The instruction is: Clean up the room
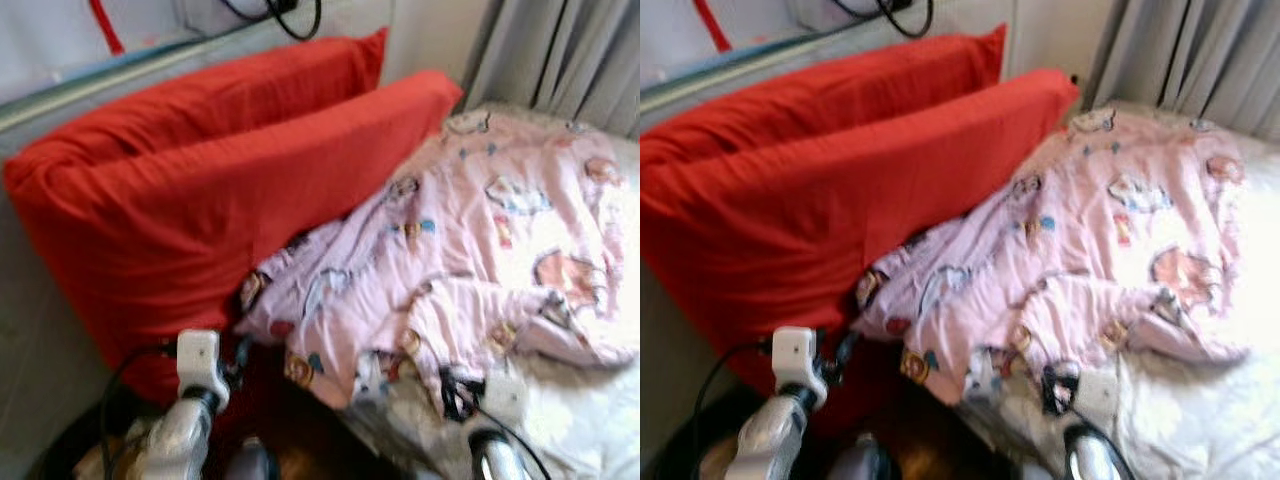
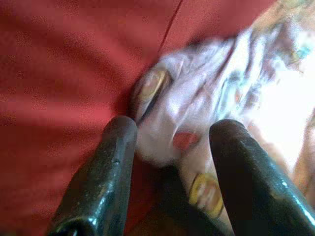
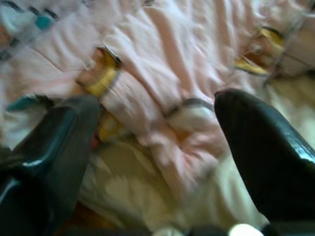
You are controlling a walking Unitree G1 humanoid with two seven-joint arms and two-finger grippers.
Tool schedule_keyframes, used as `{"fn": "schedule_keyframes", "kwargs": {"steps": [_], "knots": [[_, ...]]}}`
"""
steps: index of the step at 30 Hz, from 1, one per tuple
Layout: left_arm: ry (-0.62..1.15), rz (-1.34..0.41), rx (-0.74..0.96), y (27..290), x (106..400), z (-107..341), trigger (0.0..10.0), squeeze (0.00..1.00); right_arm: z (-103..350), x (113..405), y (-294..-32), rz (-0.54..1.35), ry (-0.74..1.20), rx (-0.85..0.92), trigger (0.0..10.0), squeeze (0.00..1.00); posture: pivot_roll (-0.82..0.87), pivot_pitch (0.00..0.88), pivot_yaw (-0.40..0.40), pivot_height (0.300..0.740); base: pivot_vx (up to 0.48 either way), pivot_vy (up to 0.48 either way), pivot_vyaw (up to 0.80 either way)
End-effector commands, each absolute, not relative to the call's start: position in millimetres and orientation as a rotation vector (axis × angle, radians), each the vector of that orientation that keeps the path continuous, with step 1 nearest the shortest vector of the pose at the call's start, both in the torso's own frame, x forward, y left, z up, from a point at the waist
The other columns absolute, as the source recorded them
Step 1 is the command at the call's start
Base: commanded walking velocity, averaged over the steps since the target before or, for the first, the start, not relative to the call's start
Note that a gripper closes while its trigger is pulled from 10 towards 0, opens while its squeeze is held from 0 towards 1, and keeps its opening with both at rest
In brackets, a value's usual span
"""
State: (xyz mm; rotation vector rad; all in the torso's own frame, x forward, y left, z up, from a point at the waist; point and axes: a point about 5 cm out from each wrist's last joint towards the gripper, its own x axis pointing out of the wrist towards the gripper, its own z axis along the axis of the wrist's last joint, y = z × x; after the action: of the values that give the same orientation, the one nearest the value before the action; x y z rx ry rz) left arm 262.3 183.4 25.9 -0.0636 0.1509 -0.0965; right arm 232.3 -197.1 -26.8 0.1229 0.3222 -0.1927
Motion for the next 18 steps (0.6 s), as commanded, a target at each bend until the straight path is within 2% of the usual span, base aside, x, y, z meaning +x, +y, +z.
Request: {"fn": "schedule_keyframes", "kwargs": {"steps": [1,18], "knots": [[0.156,-0.096,-0.061,185.1,263.3,26.2,10.0,0.00,-30.8,227.8,-194.2,-0.195,0.341,0.134,10.0,0.00,0.04,0.097,0.006,0.641,0.000,0.000,0.00],[0.179,-0.115,-0.065,181.6,263.4,23.3,10.0,0.00,-34.3,226.7,-190.4,-0.164,0.364,0.147,10.0,0.00,0.03,0.086,0.011,0.641,0.015,0.000,0.00]]}}
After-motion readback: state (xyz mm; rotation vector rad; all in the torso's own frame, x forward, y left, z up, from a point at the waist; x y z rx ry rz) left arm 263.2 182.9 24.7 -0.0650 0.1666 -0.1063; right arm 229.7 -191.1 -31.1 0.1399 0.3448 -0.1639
